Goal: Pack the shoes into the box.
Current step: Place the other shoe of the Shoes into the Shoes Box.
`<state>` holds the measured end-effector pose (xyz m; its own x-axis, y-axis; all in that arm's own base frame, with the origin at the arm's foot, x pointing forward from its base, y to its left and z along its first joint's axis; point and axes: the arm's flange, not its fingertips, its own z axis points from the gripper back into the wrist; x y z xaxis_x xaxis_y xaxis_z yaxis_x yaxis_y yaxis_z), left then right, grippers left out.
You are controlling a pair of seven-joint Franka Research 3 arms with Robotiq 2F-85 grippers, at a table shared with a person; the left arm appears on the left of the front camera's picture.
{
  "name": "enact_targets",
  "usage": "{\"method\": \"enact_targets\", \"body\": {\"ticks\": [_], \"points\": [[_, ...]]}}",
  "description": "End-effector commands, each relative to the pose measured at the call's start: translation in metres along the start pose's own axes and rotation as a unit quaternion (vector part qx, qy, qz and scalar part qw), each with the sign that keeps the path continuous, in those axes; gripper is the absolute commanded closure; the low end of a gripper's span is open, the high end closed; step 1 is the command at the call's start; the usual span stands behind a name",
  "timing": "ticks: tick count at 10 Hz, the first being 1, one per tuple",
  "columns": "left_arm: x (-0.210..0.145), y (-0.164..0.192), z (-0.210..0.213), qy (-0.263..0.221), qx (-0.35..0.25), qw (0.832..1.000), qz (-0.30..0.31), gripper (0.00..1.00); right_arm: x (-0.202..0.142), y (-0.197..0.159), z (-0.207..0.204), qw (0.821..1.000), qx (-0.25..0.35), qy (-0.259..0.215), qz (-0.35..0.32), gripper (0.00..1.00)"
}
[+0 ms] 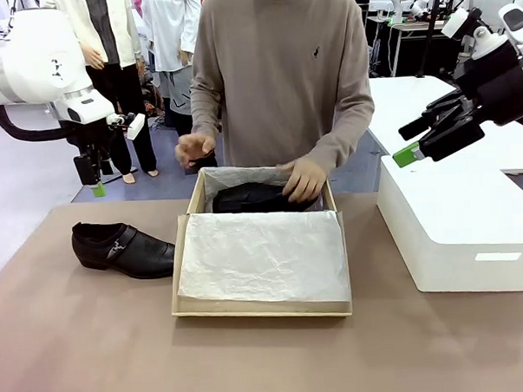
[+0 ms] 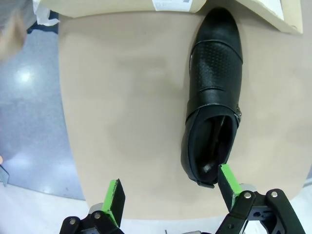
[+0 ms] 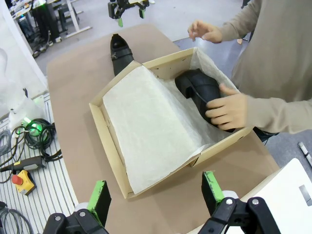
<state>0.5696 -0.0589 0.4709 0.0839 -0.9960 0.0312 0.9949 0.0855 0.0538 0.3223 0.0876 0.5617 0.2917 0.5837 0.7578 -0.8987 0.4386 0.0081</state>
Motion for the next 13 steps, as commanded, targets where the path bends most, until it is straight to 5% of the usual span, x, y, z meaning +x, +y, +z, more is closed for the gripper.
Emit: {"method": "enact_targets", "body": {"ticks": [1,13], "points": [[-0.001,0.001,0.002,0.001,0.001,1.0,0.003,0.0,0.002,-0.004,-0.001,1.0,0.007,-0.013,0.01,0.0],[-0.027,-0.019,-0.068,-0.005,-0.025,0.999,-0.027,0.0,0.002,-0.004,-0.001,1.0,0.007,-0.013,0.01,0.0]]}}
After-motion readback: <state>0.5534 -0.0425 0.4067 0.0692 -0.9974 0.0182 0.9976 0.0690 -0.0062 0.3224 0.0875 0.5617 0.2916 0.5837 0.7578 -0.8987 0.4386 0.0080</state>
